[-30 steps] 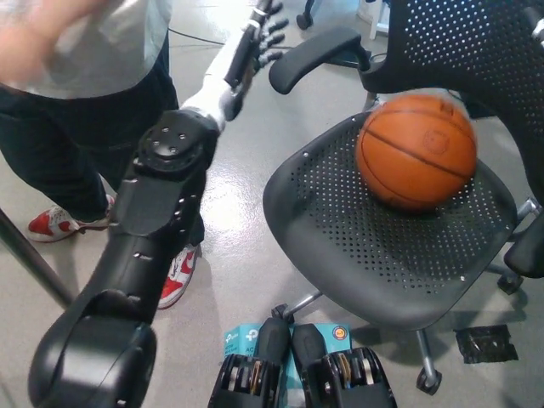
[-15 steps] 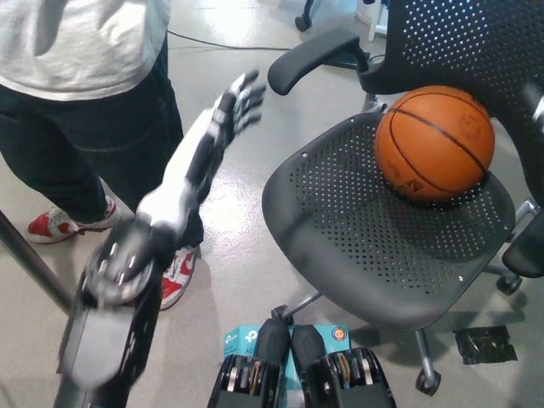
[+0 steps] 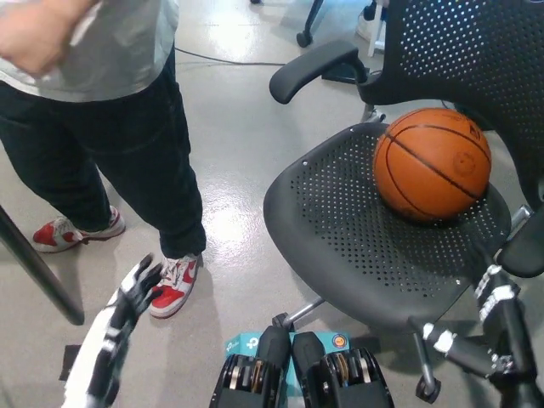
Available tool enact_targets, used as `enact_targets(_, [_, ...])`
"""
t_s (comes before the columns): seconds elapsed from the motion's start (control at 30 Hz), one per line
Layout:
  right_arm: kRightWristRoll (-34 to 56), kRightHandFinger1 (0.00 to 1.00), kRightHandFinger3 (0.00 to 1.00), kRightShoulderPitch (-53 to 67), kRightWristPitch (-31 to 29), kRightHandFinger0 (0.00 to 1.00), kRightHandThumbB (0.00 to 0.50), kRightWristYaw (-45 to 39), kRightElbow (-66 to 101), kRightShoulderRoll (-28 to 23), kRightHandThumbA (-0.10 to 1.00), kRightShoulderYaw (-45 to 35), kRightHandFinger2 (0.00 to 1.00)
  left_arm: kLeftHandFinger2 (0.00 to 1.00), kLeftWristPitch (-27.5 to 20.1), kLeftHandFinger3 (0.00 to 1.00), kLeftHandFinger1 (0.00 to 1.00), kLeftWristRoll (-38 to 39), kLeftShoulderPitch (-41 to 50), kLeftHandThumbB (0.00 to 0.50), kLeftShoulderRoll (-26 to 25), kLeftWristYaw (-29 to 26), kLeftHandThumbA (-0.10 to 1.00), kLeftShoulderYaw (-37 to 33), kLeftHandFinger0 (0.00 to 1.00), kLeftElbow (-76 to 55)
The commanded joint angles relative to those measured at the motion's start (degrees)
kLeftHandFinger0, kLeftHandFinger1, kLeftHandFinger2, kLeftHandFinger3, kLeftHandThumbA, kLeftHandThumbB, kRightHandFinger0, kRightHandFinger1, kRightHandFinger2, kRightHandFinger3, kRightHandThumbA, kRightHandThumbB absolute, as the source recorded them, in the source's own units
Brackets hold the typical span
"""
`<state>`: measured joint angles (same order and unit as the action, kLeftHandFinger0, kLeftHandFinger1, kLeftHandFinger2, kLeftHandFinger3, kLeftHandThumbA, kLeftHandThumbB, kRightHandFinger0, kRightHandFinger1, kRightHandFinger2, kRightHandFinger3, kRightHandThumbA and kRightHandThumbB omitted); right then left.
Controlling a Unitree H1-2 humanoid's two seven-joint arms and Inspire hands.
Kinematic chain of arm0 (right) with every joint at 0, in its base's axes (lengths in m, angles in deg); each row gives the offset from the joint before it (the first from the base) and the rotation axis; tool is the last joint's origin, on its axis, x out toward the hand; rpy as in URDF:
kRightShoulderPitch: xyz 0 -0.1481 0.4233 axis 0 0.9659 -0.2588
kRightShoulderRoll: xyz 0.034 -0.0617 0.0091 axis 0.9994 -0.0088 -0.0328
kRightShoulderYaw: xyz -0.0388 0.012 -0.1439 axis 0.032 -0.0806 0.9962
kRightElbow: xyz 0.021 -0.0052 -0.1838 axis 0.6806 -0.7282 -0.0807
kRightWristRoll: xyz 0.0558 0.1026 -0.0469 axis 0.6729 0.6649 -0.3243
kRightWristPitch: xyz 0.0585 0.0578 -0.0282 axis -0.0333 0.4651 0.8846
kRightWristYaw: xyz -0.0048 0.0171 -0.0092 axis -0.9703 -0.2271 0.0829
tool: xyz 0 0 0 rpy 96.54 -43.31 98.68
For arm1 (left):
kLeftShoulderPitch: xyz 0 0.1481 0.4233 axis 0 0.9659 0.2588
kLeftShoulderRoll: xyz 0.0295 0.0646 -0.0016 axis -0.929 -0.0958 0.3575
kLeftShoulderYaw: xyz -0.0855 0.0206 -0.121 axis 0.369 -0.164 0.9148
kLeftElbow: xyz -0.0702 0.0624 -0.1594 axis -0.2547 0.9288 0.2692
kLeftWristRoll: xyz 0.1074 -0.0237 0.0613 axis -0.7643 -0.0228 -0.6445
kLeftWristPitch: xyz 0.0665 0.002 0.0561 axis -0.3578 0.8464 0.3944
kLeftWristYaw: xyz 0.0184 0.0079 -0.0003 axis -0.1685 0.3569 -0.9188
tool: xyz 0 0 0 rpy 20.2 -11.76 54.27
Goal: The robot grabs the basketball from a person using both hands and then drops it on the black chair in the front
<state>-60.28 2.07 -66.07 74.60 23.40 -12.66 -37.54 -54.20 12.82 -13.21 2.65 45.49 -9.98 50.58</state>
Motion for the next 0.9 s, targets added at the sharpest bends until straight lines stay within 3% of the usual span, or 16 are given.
enact_targets(0.0, [-1.05,1.0,1.0,-0.44,-7.13,1.0,0.227,-2.96,-3.44,0.76,1.0,0.75,1.0,1.0,-9.33,1.0,1.0,-3.38,0.98,0.193,0.46,-3.61,1.0,0.88,1.0,2.0])
enact_targets(0.1, [-1.45,1.0,1.0,-0.52,-8.59,1.0,0.22,-3.67,-6.75,0.69,1.0,1.0,1.0,1.0,-12.42,1.0,1.0,-4.28,0.59,0.187,0.68,-4.27,1.0,0.85,1.0,6.08])
enact_targets(0.2, [1.78,1.0,1.0,-0.54,-7.7,1.0,0.247,-6.48,-10.68,-0.16,1.0,0.62,1.0,1.0,-14.32,1.0,1.0,-7.08,-1.26,0.256,0.9,-6.02,1.0,0.46,1.0,11.59])
enact_targets(0.43, [5.22,1.0,1.0,0.69,-8.47,1.0,0.229,-9.22,-13.15,-0.32,1.0,-1.61,1.0,1.0,-16.43,1.0,1.0,-7.49,-1.71,0.303,0.46,-6.53,1.0,0.13,1.0,15.79])
enact_targets(0.6, [3.56,1.0,1.0,2.54,-8.87,1.0,0.229,-9.41,-13.24,-0.22,1.0,-1.81,1.0,1.0,-15.71,1.0,1.0,-6.26,0.18,0.286,0.64,-6.26,1.0,0.04,1.0,15.77])
enact_targets(0.63, [3.29,1.0,1.0,2.87,-8.58,1.0,0.243,-9.45,-12.99,-0.18,1.0,-1.76,1.0,1.0,-15.53,1.0,1.0,-5.36,0.28,0.257,0.68,-5.98,1.0,0.1,1.0,16.18])
enact_targets(0.7, [2.59,1.0,1.0,3.0,-8.27,1.0,0.248,-9.49,-12.7,-0.18,1.0,-1.6,1.0,1.0,-15.36,1.0,1.0,-4.32,0.33,0.244,0.6,-5.6,1.0,0.18,1.0,16.56])
enact_targets(0.87, [-0.17,1.0,1.0,1.54,-8.25,1.0,0.243,-8.91,-12.53,-0.25,1.0,-1.26,1.0,1.0,-14.12,1.0,1.0,-4.15,-0.51,0.239,-0.13,-5.48,1.0,0.52,1.0,16.6])
